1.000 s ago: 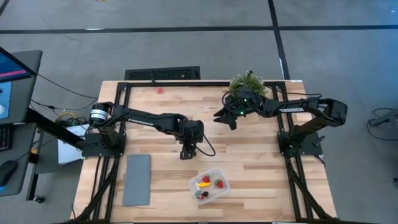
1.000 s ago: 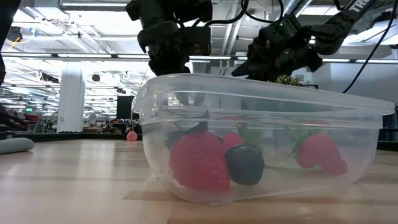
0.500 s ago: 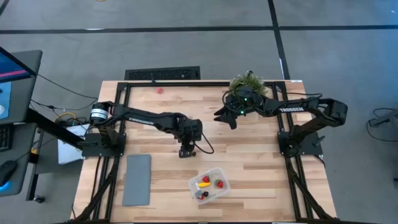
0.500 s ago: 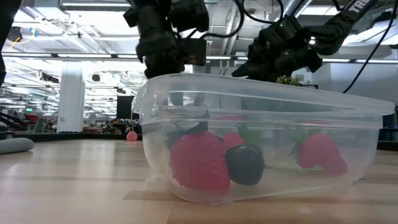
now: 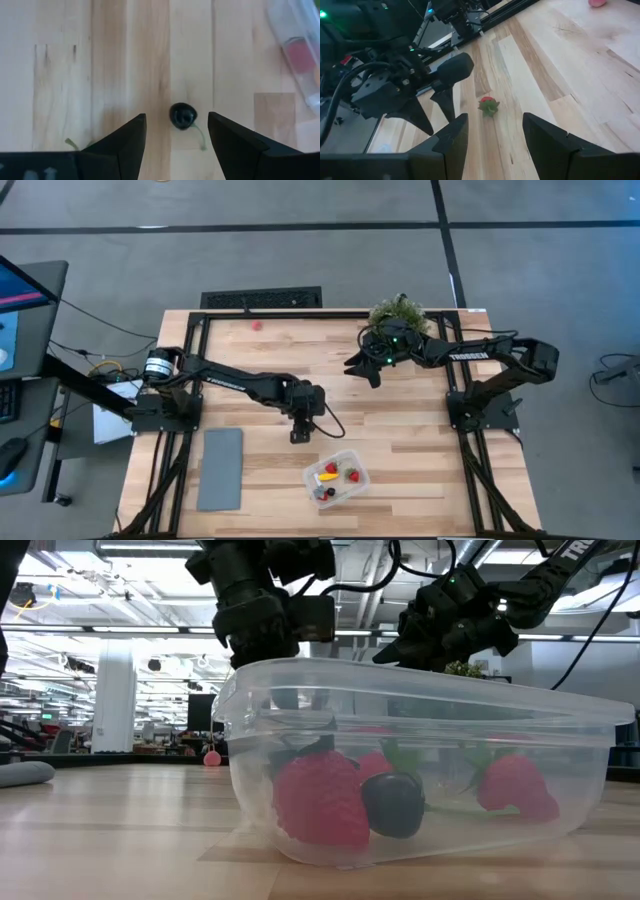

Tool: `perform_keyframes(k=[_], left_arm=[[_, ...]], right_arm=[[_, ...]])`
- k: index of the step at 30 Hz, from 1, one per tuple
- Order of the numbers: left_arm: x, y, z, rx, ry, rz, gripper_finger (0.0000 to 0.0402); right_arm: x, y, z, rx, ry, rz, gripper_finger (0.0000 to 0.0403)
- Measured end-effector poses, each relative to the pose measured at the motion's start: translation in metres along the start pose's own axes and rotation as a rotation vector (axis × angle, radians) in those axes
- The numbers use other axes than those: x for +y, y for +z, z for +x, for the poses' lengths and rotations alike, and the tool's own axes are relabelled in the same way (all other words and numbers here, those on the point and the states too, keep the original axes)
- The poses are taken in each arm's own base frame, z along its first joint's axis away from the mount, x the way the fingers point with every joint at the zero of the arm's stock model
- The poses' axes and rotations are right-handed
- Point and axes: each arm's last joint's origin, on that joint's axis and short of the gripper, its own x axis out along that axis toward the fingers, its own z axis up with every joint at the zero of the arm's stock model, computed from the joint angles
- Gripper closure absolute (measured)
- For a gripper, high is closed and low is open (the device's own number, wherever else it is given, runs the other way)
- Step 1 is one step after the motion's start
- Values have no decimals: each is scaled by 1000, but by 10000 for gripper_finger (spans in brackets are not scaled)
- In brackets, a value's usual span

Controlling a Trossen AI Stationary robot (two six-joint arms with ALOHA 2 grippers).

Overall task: Pick and placing Produce into tupperware
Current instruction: Put the black cherry into the transparent bin

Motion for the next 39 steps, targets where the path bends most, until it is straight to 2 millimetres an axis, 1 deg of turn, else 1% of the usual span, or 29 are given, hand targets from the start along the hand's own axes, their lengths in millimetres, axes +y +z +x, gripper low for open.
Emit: perform_keyframes(k=[6, 13, 23, 28, 30, 32, 39], left_arm=[[-9, 0, 15, -6, -11, -6, 198], [-8, -2, 27, 19, -3, -11, 198], [-13, -6, 29, 39, 28, -51, 198], [-16, -11, 40, 82, 27, -70, 198], [-17, -9, 45, 63, 21, -71, 198], [-17, -12, 47, 87, 17, -74, 198], [-16, -12, 48, 85, 25, -81, 200]], right_arm=[[0, 0, 0, 1, 0, 0, 191], [0, -1, 0, 5, 0, 3, 191], [3, -3, 2, 21, 8, 4, 191], [5, -2, 3, 17, 16, -3, 191], [5, -2, 3, 15, 16, -4, 191], [5, -1, 3, 9, 17, -8, 191], [5, -1, 3, 10, 17, -7, 191]])
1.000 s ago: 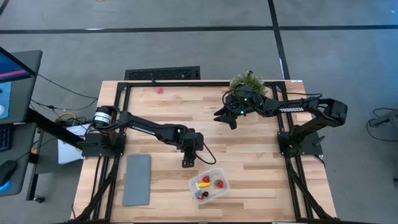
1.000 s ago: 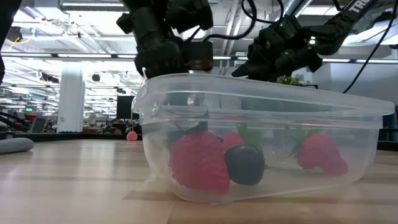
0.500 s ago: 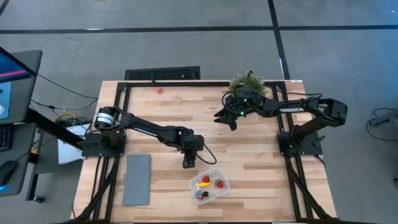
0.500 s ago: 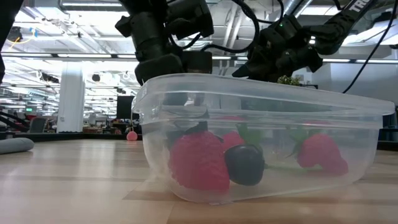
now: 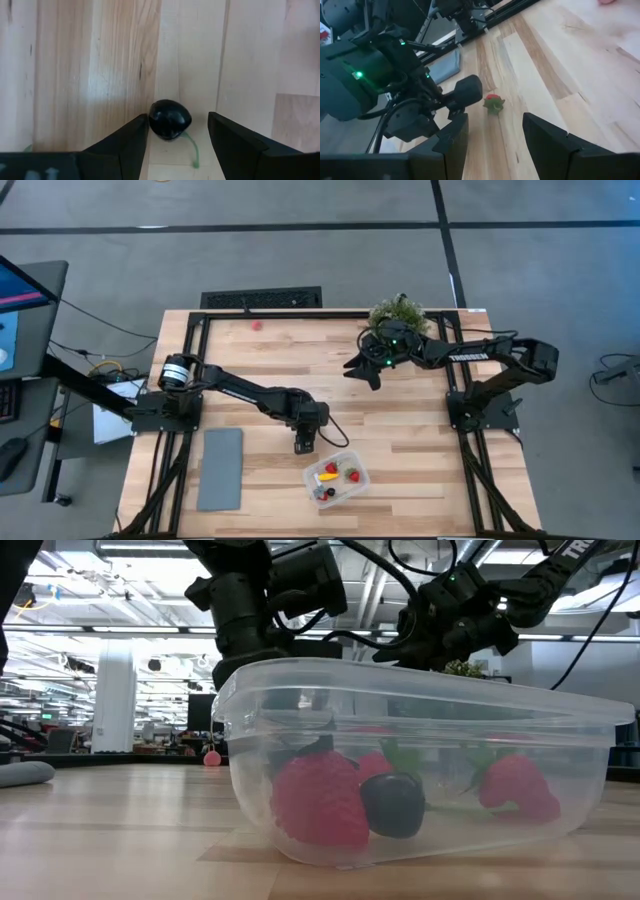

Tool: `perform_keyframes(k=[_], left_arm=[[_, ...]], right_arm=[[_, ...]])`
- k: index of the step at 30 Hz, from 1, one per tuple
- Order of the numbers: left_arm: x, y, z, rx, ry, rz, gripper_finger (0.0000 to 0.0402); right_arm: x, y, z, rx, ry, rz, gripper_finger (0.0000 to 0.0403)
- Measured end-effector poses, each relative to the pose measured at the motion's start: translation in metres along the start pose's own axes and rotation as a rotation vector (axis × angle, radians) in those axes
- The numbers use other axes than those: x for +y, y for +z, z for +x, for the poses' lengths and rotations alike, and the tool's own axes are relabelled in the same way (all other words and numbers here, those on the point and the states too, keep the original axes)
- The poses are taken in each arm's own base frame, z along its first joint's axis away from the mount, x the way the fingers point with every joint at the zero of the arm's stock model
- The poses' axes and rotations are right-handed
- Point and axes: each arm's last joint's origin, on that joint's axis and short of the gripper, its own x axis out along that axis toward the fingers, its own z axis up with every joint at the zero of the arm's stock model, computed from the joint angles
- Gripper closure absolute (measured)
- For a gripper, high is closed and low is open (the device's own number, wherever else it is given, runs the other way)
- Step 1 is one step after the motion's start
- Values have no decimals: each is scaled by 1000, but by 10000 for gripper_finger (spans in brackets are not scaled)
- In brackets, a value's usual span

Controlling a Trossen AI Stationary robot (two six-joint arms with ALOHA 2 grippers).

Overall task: Pick and placing Produce into tupperware
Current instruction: Put the black cherry into the transparent bin

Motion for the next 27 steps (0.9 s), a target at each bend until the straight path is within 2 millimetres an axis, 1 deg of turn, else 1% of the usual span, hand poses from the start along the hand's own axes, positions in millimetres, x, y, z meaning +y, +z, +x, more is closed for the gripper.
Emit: perform_keyframes(k=[3, 11, 14, 17, 23, 27], left_arm=[[0, 0, 0, -1, 2, -1, 213], [4, 1, 0, -1, 4, -10, 284], [4, 1, 0, -1, 4, -10, 303], [4, 1, 0, -2, 3, -11, 310], [4, 1, 0, -3, 1, -30, 300], [3, 4, -1, 1, -12, -43, 305]], right_arm=[[0, 0, 0, 0, 0, 0, 191], [0, 0, 0, 1, 0, 0, 191], [0, 0, 0, 1, 0, 1, 191], [0, 0, 0, 2, 0, 1, 191], [0, 0, 0, 3, -1, 2, 191], [0, -1, 0, 6, -1, 4, 191]])
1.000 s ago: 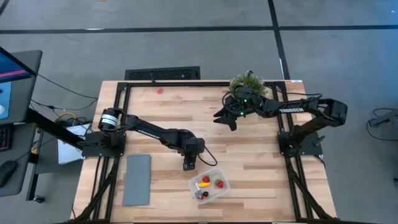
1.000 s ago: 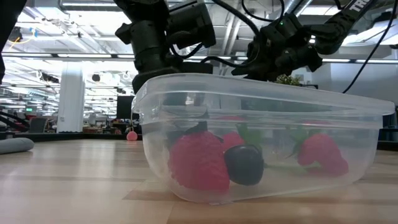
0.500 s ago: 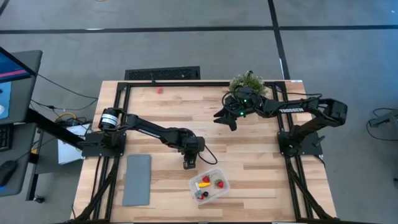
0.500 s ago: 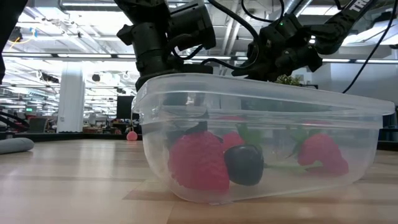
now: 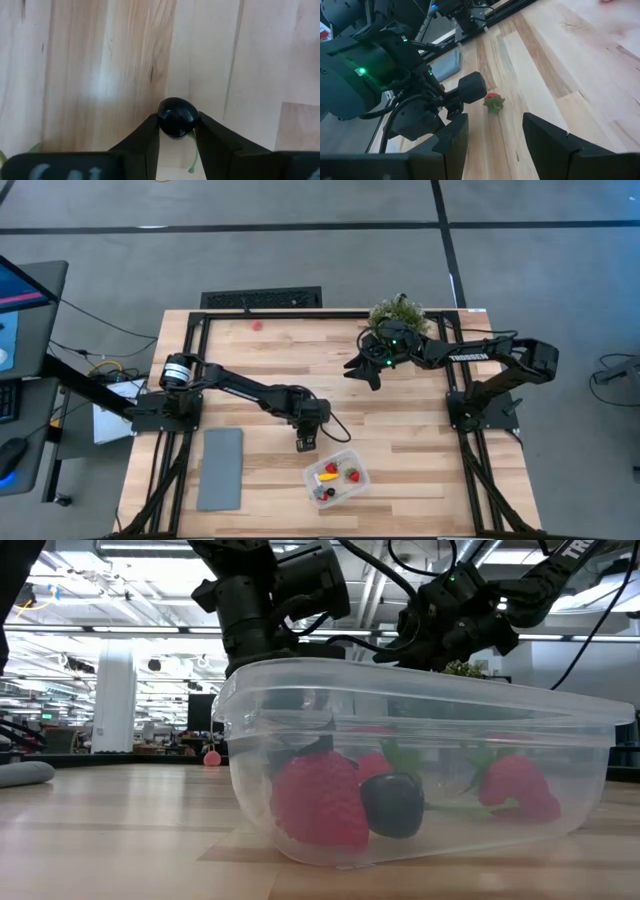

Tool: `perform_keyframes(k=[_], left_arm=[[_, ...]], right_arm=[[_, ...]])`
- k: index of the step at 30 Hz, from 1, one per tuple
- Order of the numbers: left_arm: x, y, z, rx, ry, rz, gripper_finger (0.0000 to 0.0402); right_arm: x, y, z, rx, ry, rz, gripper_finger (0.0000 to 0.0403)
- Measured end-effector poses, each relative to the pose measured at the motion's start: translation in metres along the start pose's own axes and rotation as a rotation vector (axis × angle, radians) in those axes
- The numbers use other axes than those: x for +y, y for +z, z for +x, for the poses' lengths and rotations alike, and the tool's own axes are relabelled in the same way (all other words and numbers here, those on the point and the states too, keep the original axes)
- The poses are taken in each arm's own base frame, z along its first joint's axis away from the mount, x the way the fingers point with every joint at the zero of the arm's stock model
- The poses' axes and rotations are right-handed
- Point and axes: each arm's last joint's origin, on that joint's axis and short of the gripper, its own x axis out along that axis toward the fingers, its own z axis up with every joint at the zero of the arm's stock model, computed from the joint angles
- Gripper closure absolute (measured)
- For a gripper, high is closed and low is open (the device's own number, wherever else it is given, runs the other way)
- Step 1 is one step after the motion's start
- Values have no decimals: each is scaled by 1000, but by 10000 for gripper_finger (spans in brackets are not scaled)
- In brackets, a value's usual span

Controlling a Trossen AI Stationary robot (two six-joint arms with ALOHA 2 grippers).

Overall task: Pick and placing Produce into tupperware
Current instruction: Put the black cherry into the transparent bin

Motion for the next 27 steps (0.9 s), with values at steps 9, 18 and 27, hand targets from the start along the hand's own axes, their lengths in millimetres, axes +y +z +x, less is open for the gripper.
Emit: perform_keyframes(k=[9, 18, 27], left_arm=[[5, 10, -17, -25, -59, -33, 301], [-1, 20, -65, -180, -106, -34, 305], [-34, 32, -127, -466, -429, 87, 305]], right_arm=[[-1, -3, 0, 25, -6, 25, 191], [-1, -6, 0, 56, -15, 45, 191], [-2, -7, 0, 62, -16, 49, 191]])
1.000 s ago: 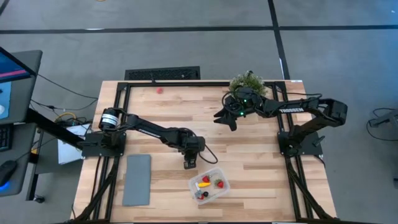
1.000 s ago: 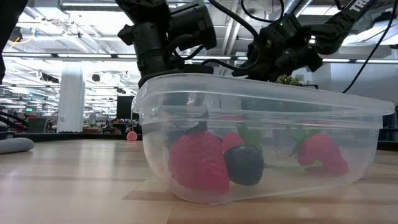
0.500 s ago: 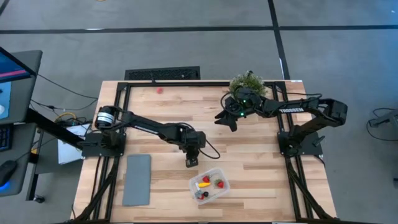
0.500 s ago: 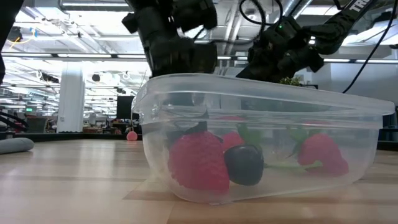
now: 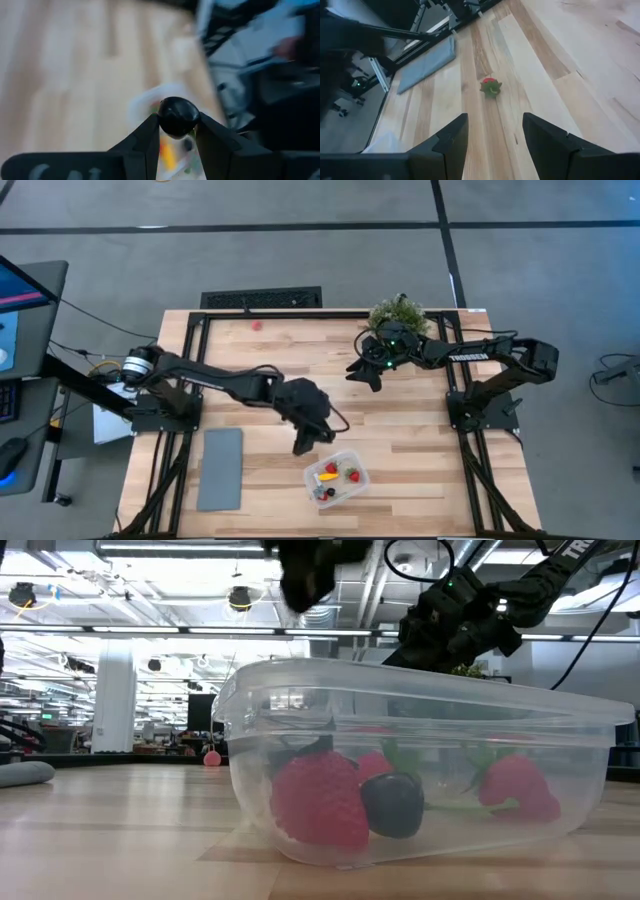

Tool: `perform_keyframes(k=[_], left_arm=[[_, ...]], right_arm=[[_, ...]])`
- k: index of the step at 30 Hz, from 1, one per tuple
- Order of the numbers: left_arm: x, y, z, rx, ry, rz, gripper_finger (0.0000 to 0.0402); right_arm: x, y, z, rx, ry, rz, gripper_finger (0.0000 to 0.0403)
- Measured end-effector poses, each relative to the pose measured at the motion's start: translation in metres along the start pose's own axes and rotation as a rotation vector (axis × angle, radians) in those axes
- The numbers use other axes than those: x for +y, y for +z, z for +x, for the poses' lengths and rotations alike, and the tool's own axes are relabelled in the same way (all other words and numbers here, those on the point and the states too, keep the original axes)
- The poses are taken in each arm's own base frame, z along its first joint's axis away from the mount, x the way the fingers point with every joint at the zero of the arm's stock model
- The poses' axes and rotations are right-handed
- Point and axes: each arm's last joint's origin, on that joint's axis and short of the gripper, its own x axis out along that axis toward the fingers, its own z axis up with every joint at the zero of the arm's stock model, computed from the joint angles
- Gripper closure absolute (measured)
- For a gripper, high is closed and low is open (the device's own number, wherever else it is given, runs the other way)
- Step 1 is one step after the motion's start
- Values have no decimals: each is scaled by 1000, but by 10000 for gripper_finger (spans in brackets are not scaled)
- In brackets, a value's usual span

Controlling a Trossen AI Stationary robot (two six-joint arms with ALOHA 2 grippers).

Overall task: Pick and placing Produce into tupperware
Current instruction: Put the black cherry into the transparent bin

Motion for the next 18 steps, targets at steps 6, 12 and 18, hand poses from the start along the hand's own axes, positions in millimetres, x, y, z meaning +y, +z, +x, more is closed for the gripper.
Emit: perform_keyframes(k=[6, 12, 18], left_arm=[[-39, -7, 9, -26, -76, 89, 304], [-52, -24, 30, 24, -1, 102, 304], [-50, -44, 58, 104, 34, 70, 303]], right_arm=[[0, 0, 0, 0, 0, 13, 191], [0, -1, 0, 6, 0, 40, 191], [4, -1, 2, 4, -8, 82, 191]])
